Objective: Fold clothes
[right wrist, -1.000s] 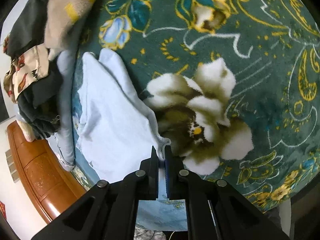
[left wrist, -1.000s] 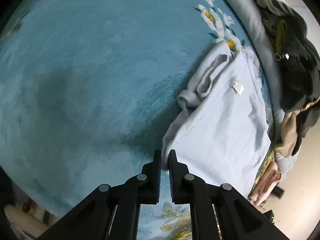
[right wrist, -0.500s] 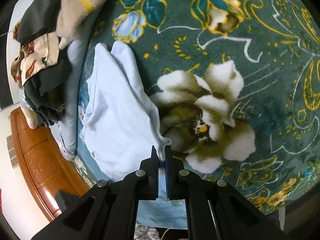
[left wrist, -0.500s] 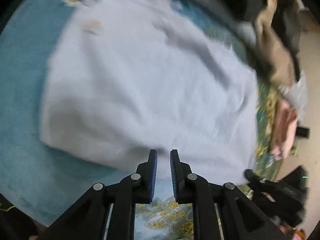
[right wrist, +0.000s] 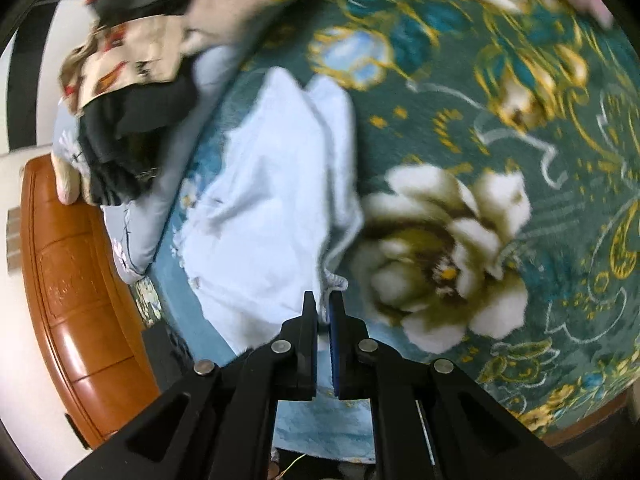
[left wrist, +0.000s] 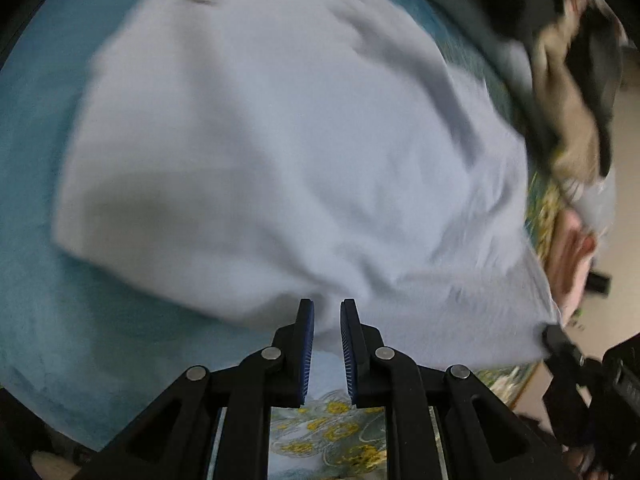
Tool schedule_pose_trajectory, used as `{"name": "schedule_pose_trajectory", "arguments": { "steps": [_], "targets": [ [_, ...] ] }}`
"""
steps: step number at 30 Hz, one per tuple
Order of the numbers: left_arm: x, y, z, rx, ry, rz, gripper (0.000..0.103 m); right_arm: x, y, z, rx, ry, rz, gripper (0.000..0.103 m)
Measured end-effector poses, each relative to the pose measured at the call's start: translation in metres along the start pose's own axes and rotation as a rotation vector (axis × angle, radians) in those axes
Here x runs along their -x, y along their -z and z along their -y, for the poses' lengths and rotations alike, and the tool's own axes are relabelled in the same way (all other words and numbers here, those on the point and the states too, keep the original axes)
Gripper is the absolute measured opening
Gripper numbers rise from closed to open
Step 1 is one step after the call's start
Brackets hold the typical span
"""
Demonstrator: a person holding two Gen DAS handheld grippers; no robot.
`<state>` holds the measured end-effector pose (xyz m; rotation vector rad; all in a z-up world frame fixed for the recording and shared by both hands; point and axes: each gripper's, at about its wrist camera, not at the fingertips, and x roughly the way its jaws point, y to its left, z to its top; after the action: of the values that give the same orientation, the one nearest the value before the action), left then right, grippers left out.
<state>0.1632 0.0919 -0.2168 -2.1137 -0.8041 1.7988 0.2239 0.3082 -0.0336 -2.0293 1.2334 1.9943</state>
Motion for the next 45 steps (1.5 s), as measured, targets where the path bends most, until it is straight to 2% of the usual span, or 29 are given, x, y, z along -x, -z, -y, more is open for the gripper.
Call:
{"name": "schedule_pose_trajectory", "arguments": {
  "steps": [5,8,10,14,16,19,22,24,27,29,33,34,36,39,43,45],
  "targets": [
    [0.043,-0.001,-0.055,0.126,0.071,0.072,0.025,-0.003,0.001,-0.066,0.160,0.052,0.057,0.005],
    [0.071,-0.007,-0.086,0.160,0.084,0.115,0.026,-0.022,0.008,-0.116,0.253,0.071,0.065,0.005],
    [0.097,-0.016,-0.121,0.190,0.098,0.137,0.028,-0.036,0.017,-0.150,0.330,0.082,0.067,0.005],
    [0.145,-0.027,-0.185,0.254,0.132,0.168,0.031,-0.065,0.056,-0.216,0.557,0.104,0.040,0.005],
    [0.169,-0.032,-0.217,0.286,0.149,0.184,0.032,-0.090,0.080,-0.239,0.652,0.105,-0.020,0.005],
    [0.169,-0.034,-0.240,0.331,0.160,0.174,0.033,-0.133,0.105,-0.245,0.708,0.160,-0.112,0.005],
    [0.160,-0.034,-0.241,0.349,0.172,0.157,0.033,-0.176,0.123,-0.240,0.737,0.241,-0.198,0.005],
    [0.154,-0.035,-0.240,0.352,0.200,0.146,0.035,-0.190,0.130,-0.236,0.752,0.269,-0.227,0.005],
    [0.147,-0.041,-0.230,0.341,0.264,0.128,0.043,-0.196,0.138,-0.233,0.797,0.285,-0.253,0.005],
    [0.139,-0.049,-0.218,0.317,0.308,0.106,0.047,-0.196,0.133,-0.227,0.770,0.272,-0.270,0.005],
    [0.123,-0.067,-0.198,0.294,0.320,0.066,0.049,-0.198,0.123,-0.214,0.710,0.241,-0.303,0.010],
    [0.122,-0.070,-0.191,0.275,0.308,0.063,0.049,-0.197,0.122,-0.213,0.713,0.243,-0.309,0.019],
    [0.126,-0.076,-0.178,0.218,0.291,0.067,0.049,-0.190,0.120,-0.213,0.718,0.235,-0.296,0.029],
    [0.135,-0.093,-0.151,0.093,0.288,0.080,0.049,-0.164,0.104,-0.199,0.657,0.208,-0.248,0.037],
    [0.130,-0.150,-0.094,-0.083,0.267,0.105,0.051,-0.133,0.075,-0.161,0.544,0.239,-0.190,0.039],
    [0.123,-0.172,-0.075,-0.123,0.260,0.111,0.057,-0.120,0.062,-0.141,0.493,0.262,-0.166,0.039]
  ]
}}
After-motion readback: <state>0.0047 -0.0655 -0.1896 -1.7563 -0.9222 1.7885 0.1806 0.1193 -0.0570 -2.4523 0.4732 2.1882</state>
